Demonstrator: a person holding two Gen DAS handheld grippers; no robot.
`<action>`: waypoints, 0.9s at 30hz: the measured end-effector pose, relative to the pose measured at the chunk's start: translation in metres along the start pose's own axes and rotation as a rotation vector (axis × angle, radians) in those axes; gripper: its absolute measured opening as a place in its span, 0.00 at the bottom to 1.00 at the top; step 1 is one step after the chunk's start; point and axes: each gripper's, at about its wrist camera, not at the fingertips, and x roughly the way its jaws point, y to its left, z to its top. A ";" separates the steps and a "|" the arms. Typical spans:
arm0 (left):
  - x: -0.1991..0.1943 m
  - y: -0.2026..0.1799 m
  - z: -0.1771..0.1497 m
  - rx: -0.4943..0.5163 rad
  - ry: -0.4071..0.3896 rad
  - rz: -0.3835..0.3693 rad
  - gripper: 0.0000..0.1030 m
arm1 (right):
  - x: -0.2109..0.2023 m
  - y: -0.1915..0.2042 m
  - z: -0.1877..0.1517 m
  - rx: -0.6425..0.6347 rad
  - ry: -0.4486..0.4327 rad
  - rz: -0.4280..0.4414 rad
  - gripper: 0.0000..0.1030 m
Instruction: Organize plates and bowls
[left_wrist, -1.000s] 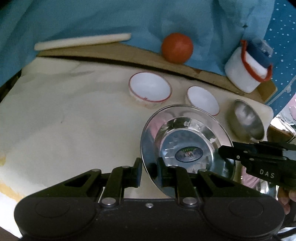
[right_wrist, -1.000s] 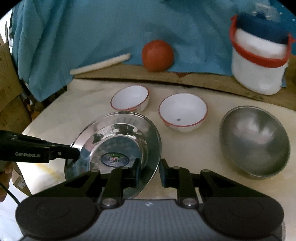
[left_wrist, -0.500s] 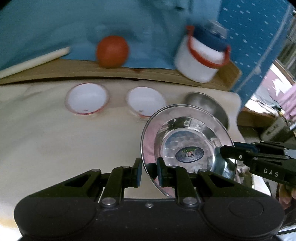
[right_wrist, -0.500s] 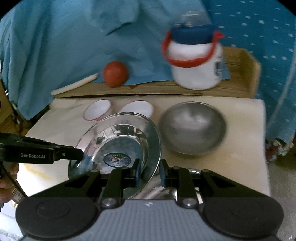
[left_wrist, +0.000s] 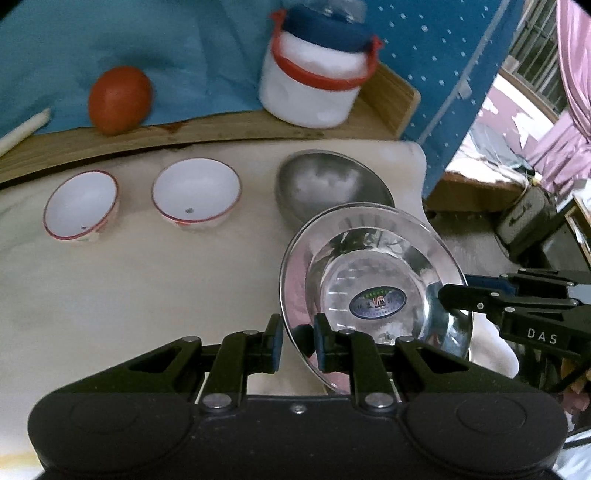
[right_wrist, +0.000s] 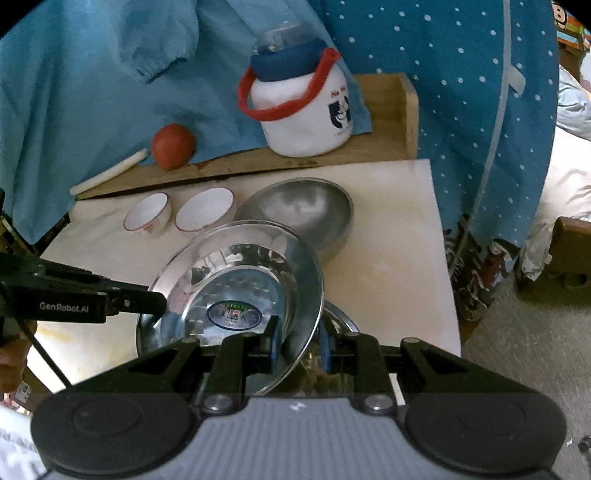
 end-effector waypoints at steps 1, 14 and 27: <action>0.001 -0.002 0.000 0.005 0.007 0.000 0.18 | -0.001 -0.002 -0.002 -0.001 0.006 0.001 0.23; 0.015 -0.020 -0.005 0.049 0.082 0.013 0.20 | -0.001 -0.014 -0.014 0.002 0.060 0.011 0.24; 0.024 -0.033 -0.006 0.096 0.132 0.036 0.21 | 0.002 -0.020 -0.016 -0.007 0.106 0.021 0.27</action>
